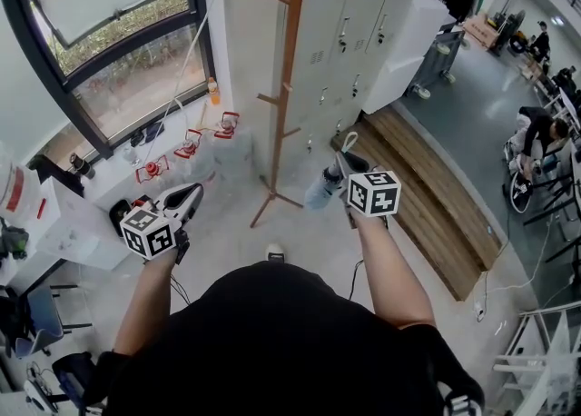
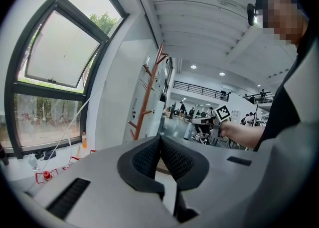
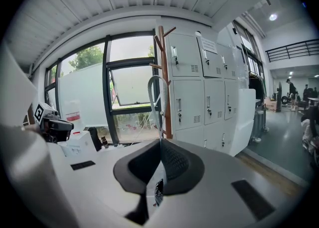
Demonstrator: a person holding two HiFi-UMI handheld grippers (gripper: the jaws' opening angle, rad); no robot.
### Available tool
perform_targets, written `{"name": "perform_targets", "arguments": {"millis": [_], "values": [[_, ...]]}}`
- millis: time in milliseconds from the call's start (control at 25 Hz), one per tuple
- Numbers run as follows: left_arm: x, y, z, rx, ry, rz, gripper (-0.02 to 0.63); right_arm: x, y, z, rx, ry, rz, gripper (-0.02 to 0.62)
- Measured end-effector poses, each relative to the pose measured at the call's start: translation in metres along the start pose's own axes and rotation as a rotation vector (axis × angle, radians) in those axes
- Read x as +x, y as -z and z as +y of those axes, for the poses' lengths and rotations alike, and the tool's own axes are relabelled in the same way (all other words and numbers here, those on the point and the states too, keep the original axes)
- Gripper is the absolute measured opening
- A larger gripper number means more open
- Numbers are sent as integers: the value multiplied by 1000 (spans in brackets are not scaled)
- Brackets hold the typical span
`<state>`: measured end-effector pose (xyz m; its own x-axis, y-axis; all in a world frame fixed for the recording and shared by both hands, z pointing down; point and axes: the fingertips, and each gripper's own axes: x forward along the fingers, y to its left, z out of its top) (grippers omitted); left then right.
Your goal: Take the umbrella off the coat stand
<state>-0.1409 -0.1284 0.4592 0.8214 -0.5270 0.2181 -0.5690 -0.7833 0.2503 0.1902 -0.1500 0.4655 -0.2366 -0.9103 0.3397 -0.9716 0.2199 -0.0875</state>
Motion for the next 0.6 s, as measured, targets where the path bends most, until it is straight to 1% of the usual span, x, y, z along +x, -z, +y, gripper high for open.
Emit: {"name": "perform_targets", "arguments": {"millis": [600], "values": [[-1,0,-11,12,6,0,23,-13,-4,3,-5,-16,-10,14]]}}
